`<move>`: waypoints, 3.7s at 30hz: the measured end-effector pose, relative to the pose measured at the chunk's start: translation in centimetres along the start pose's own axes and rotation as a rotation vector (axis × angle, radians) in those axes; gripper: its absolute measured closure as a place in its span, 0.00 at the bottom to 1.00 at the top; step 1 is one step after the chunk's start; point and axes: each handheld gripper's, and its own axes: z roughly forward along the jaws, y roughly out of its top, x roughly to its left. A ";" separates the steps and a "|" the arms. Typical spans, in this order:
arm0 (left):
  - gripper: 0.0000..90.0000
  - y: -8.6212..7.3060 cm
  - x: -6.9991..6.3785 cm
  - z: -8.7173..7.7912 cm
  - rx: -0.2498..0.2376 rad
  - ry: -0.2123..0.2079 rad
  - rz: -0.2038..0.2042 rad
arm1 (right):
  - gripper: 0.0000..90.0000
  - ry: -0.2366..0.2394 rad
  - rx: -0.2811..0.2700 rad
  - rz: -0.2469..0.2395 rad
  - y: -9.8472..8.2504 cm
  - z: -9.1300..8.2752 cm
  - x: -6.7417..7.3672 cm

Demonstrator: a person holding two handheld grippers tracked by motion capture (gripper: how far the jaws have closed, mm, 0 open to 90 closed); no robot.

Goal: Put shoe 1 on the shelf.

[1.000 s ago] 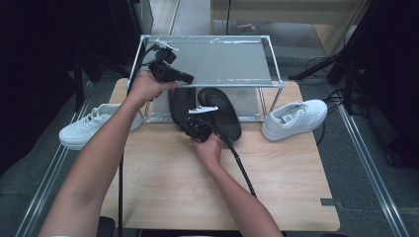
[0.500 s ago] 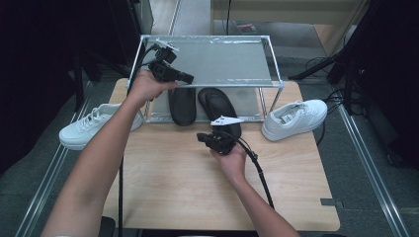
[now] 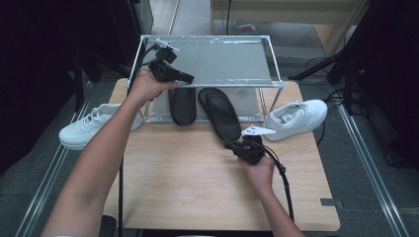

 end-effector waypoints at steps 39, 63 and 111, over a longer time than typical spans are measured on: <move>0.97 -0.1 0.1 0.0 -0.002 -0.010 0.000 | 1.00 -0.075 0.069 0.014 3.0 4.8 -3.6; 0.95 0.0 0.0 0.0 -0.001 0.009 0.004 | 1.00 -0.073 0.064 0.046 4.9 9.4 -1.9; 0.50 -14.6 -7.1 -5.0 -0.049 -0.019 -0.012 | 0.62 0.136 0.071 -0.122 1.2 -4.9 2.0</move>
